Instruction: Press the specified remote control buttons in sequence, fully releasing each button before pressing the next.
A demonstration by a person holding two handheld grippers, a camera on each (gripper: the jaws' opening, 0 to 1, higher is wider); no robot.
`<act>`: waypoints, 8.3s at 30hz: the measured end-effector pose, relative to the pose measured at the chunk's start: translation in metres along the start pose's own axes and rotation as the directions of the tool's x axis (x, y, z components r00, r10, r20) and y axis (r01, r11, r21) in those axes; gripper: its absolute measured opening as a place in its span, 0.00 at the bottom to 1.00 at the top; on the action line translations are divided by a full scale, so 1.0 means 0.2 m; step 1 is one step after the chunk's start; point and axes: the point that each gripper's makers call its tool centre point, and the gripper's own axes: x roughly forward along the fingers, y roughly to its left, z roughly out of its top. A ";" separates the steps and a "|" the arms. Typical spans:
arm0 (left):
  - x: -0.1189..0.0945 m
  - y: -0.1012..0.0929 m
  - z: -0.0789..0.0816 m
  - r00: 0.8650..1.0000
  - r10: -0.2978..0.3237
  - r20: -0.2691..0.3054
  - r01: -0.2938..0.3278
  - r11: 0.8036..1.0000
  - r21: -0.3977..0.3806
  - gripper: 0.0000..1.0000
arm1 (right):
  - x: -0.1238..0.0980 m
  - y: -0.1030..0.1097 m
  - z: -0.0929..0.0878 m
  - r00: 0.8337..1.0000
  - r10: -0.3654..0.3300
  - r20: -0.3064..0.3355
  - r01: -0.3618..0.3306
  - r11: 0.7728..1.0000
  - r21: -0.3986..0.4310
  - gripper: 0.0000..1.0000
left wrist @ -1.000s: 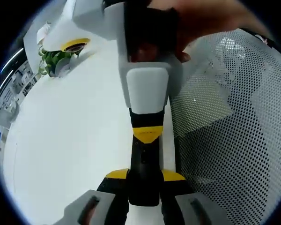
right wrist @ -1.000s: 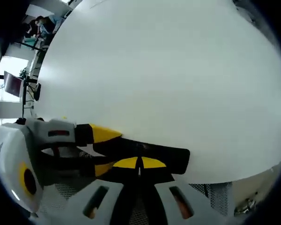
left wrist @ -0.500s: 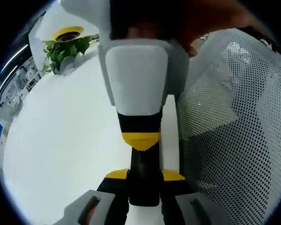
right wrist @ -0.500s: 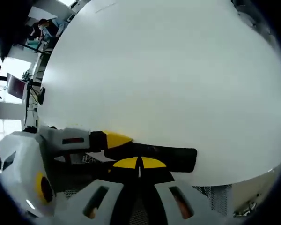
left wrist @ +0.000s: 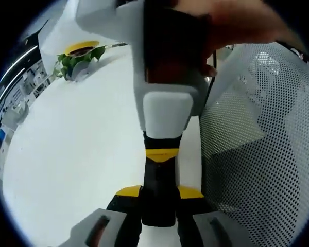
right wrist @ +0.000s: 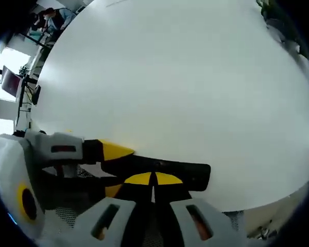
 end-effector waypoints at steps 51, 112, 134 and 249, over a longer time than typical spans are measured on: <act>0.00 0.00 0.00 1.000 0.001 -0.009 -0.001 1.000 0.002 0.25 | 0.00 0.00 0.00 0.976 0.088 0.198 -0.117 0.983 0.140 0.00; 0.00 0.00 0.00 1.000 0.004 0.001 -0.004 1.000 -0.004 0.25 | 0.01 0.00 -0.07 0.983 0.135 0.123 -0.159 0.965 0.211 0.00; 0.00 -0.01 0.00 1.000 -0.008 0.008 0.008 1.000 0.004 0.25 | 0.00 0.06 -0.01 0.965 0.188 0.183 -0.226 0.948 0.223 0.00; -0.03 0.03 -0.04 1.000 -0.003 0.003 0.003 1.000 0.006 0.25 | -0.14 0.10 0.15 0.898 0.197 0.393 -0.260 0.959 0.113 0.00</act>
